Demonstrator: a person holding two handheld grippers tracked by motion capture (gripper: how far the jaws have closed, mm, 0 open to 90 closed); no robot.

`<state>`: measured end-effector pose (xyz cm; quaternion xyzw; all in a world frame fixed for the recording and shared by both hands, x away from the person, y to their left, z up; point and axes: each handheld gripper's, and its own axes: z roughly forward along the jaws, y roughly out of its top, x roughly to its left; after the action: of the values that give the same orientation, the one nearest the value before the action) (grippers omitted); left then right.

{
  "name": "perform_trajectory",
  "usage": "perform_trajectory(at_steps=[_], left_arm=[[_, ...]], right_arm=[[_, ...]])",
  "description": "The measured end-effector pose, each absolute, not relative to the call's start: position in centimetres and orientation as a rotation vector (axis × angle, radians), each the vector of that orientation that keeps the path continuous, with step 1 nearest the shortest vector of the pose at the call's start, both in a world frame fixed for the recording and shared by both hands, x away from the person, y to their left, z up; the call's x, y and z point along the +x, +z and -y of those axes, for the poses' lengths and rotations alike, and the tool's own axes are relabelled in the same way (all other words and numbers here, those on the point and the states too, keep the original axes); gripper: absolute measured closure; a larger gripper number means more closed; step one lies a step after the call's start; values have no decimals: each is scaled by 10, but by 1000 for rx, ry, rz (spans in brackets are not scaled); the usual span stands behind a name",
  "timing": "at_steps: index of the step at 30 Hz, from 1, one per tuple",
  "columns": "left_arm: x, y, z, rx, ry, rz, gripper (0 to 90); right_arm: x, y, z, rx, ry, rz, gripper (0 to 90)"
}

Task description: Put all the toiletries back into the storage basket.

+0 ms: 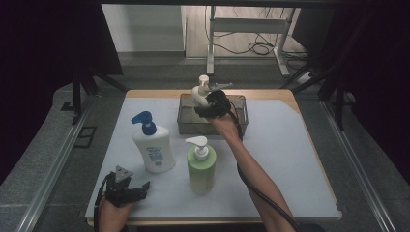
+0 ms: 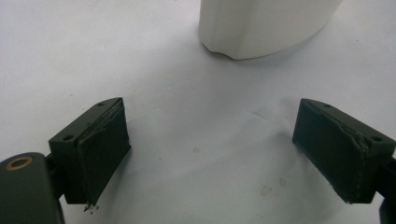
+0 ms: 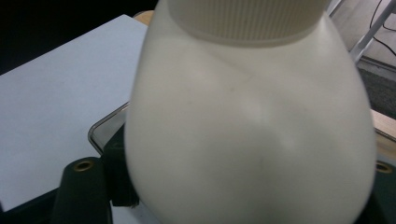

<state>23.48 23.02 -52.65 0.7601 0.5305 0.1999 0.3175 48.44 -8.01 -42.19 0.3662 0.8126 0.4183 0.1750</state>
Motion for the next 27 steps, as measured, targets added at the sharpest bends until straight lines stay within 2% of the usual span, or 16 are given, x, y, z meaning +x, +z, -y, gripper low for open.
perform_trajectory(at_steps=[2,16,27], left_arm=[[235,-526,-230,2000,526,-1396,102],[235,-527,-230,1997,526,-1396,102],[235,-527,-230,1995,525,-1399,102]], right_arm=[[483,-420,81,1018,1192,-2300,261],[459,-410,106,988,1210,-2320,261],[444,-405,141,1041,1201,-2363,410]])
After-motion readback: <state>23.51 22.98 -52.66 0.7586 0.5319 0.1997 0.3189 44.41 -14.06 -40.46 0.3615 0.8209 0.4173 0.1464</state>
